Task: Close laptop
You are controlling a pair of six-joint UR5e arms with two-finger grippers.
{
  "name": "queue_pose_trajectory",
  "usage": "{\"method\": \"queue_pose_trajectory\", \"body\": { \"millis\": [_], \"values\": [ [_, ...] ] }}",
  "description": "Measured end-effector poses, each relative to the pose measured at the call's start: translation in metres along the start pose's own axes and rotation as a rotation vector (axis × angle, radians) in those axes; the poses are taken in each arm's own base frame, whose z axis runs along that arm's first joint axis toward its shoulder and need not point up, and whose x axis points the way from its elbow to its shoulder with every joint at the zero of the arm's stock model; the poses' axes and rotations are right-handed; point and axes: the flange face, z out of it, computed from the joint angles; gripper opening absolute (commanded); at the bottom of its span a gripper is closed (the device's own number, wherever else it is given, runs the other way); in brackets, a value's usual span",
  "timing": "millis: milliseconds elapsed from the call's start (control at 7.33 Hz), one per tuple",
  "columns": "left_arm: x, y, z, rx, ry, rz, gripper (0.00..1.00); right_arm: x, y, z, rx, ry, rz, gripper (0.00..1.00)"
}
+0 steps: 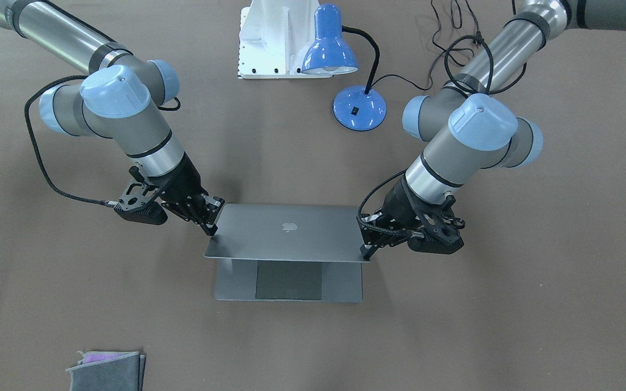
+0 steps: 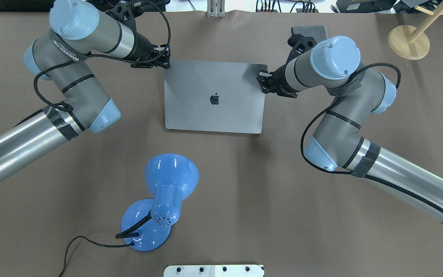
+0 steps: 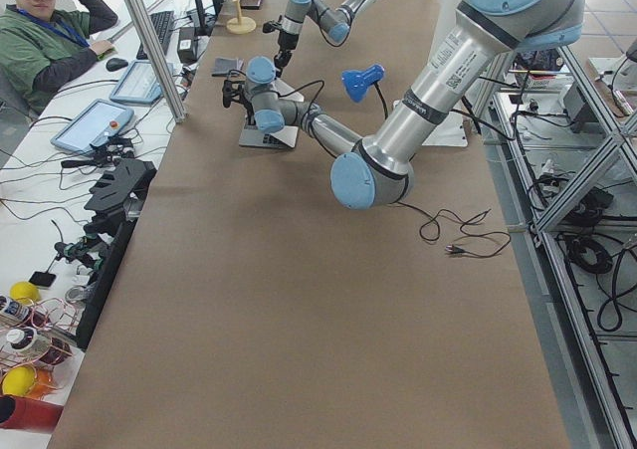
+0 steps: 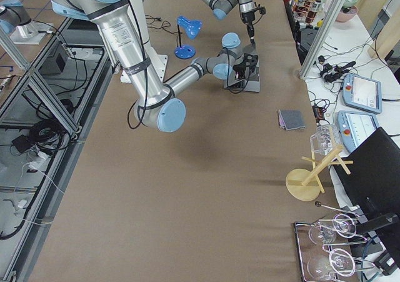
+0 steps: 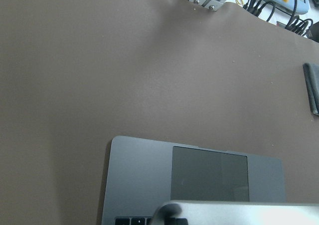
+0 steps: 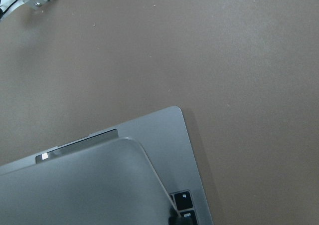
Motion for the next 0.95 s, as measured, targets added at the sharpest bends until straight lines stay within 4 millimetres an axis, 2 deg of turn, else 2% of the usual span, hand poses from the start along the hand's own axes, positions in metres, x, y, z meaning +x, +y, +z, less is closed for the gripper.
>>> {"method": "queue_pose_trajectory", "body": {
  "millis": [273, 545, 682, 818, 955],
  "values": [
    [-0.002, 0.003, 0.03, 0.031, -0.054, 0.033, 0.0, -0.002, -0.008, 0.031, 0.007, 0.053, 0.014, 0.0],
    [-0.006, 0.017, 0.06, 0.051, -0.105, 0.053, 0.0, -0.004, -0.01, 0.065, 0.027, 0.11, 0.021, 0.0],
    [-0.005, 0.021, 0.066, 0.059, -0.114, 0.058, 0.0, -0.006, -0.009, 0.07, 0.031, 0.117, 0.02, 0.0],
    [0.0, 0.022, 0.063, 0.063, -0.107, 0.062, 0.0, -0.011, -0.011, 0.065, 0.029, 0.11, 0.022, 0.0],
    [0.008, 0.018, 0.051, 0.049, -0.096, 0.059, 0.0, -0.017, -0.019, 0.048, 0.013, 0.102, 0.028, 0.0]
  ]
}}
